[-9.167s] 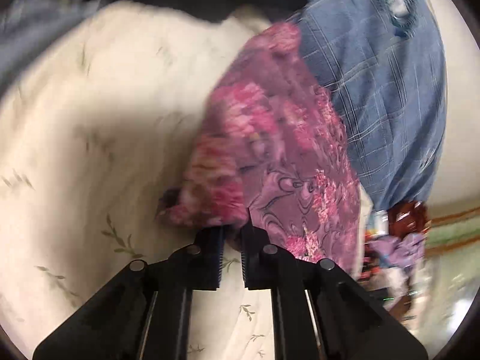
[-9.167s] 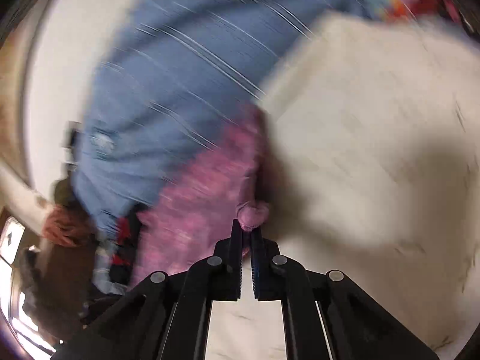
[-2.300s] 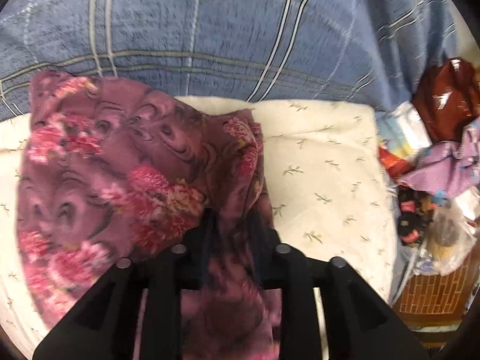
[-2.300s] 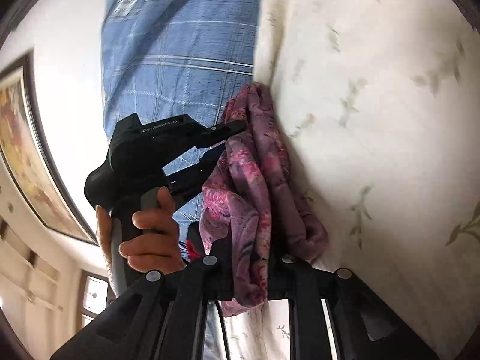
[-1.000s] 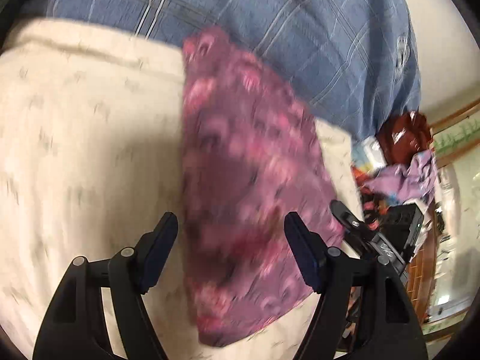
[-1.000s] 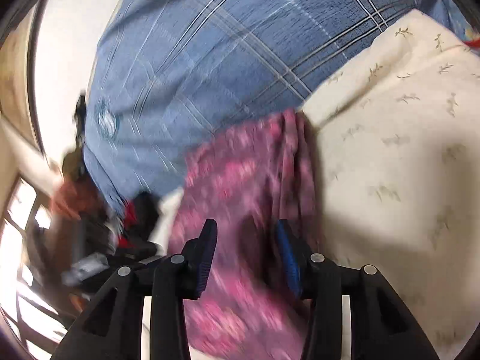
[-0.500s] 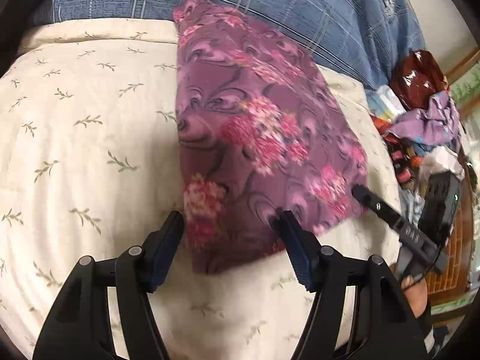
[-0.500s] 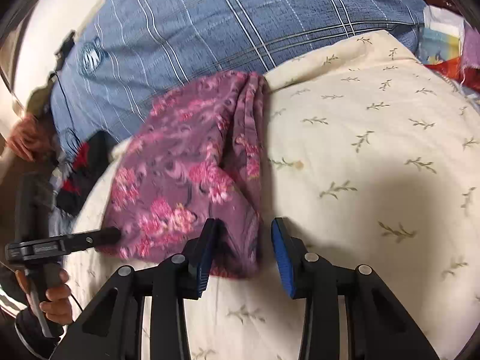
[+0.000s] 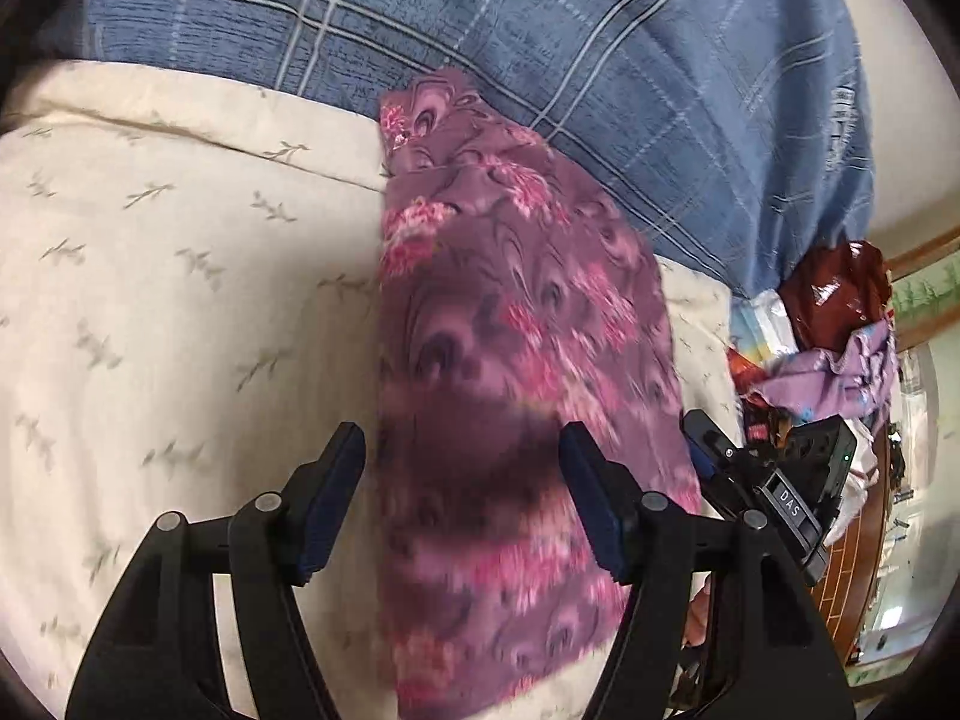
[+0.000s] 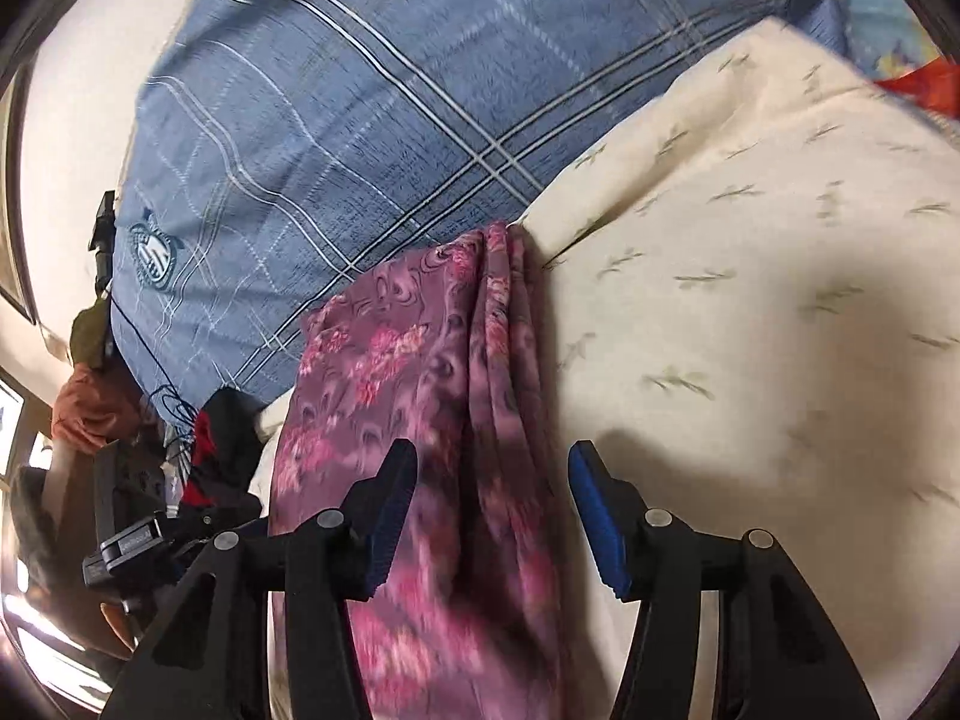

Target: Fold small clothes

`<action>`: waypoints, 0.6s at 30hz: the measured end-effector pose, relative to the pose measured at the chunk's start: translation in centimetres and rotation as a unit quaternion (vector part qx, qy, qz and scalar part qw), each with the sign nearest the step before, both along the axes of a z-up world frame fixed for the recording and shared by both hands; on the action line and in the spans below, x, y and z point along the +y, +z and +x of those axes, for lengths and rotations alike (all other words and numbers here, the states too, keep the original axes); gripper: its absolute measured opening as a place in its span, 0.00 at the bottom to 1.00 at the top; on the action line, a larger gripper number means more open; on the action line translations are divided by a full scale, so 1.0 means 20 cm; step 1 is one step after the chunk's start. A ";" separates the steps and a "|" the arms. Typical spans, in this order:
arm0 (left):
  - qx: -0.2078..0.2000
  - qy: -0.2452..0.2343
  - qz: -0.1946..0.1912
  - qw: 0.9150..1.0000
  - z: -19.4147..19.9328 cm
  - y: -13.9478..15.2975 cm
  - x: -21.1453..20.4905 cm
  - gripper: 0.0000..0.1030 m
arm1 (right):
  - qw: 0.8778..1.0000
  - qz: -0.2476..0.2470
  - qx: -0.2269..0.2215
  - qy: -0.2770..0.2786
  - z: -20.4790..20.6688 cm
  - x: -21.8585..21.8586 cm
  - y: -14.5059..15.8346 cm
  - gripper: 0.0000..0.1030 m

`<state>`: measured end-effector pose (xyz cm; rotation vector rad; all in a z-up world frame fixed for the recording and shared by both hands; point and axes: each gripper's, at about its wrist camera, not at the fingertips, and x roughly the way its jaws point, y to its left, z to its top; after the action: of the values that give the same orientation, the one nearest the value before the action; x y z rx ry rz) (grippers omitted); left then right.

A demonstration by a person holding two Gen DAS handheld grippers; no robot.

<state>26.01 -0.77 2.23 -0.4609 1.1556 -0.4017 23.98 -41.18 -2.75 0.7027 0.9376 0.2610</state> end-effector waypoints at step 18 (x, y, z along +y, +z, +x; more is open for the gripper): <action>-0.031 -0.009 0.050 0.998 0.01 -0.03 -0.08 0.68 | 0.997 -0.021 -0.006 0.073 0.14 0.12 -0.01 0.64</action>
<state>26.27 -2.32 1.64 -0.3477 1.1141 -0.3692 26.83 -38.82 -3.01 0.5935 0.9818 0.3728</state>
